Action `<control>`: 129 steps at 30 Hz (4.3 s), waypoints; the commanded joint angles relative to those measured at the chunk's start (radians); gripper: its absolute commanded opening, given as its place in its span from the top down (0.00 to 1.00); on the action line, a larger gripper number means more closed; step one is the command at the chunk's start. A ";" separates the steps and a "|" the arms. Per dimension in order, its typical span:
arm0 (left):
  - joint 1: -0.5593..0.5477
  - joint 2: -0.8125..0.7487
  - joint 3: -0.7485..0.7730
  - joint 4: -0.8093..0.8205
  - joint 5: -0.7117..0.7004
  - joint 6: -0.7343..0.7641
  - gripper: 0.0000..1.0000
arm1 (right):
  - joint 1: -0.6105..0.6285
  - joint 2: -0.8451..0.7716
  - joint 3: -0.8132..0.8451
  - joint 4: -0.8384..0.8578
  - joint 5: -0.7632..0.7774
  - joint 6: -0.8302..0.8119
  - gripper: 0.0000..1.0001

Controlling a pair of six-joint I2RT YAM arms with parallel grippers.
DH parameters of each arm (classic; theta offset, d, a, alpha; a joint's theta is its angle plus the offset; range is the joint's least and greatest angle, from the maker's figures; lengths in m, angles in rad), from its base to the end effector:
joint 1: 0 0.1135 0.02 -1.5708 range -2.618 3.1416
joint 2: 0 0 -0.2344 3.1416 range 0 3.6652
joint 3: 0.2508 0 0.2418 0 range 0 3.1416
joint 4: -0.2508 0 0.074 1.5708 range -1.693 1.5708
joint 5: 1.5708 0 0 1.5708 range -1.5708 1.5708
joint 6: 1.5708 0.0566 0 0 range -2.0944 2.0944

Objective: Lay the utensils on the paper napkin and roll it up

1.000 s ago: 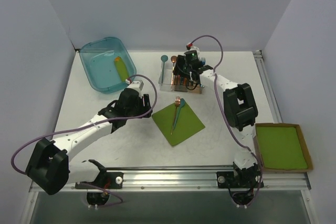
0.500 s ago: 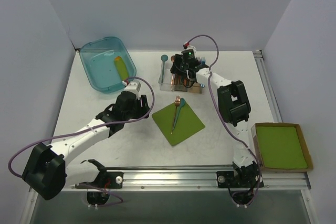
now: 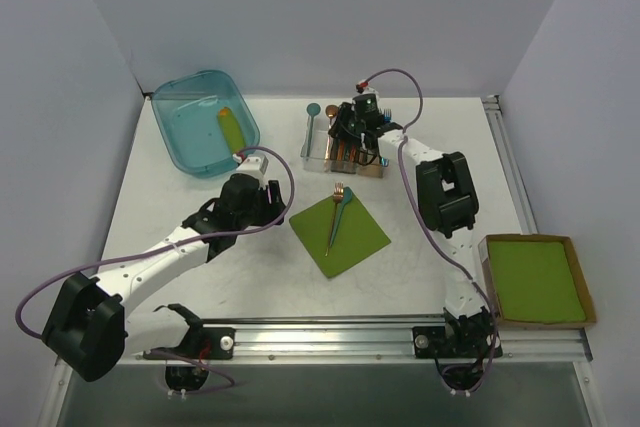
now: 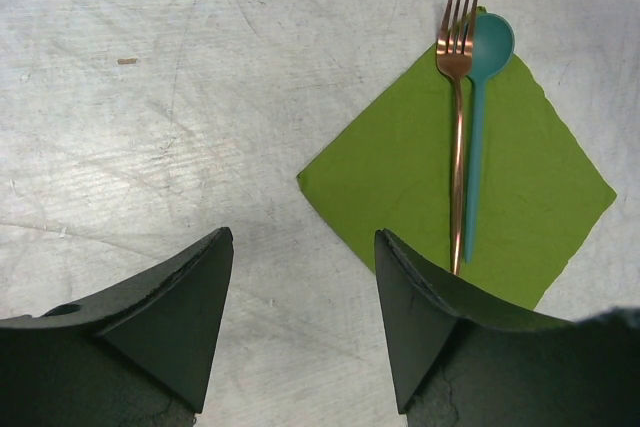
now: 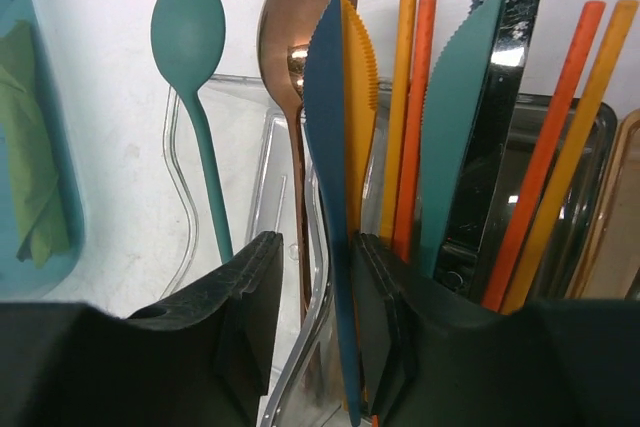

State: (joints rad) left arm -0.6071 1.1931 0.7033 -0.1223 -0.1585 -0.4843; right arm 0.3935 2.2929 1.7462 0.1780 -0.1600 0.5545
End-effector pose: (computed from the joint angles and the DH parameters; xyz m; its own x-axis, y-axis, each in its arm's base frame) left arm 0.2308 -0.1494 0.1995 -0.6305 -0.1218 -0.7666 0.1850 0.9356 -0.3008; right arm 0.4836 0.2105 0.1721 -0.5545 0.3326 -0.7628 -0.2632 0.7995 0.5399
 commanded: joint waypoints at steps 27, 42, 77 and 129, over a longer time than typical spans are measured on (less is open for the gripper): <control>0.004 -0.015 0.019 0.030 -0.010 0.032 0.33 | -0.048 -0.090 -0.139 0.238 -0.139 0.028 1.00; 0.003 -0.007 0.073 0.050 0.016 0.047 0.33 | -0.053 -0.265 -0.277 0.370 -0.128 -0.027 1.00; 0.038 0.155 0.355 0.377 0.594 -0.106 0.23 | 0.021 -1.044 -0.810 0.423 -0.431 0.113 1.00; 0.020 0.246 0.375 0.247 0.630 -0.062 0.98 | 0.059 -1.193 -0.895 0.267 -0.222 0.105 0.56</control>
State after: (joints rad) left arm -0.5777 1.4441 1.0470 0.2714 0.5549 -0.6422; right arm 0.4713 1.1629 0.8543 0.4835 -0.4686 0.6922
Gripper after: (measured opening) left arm 0.063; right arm 0.433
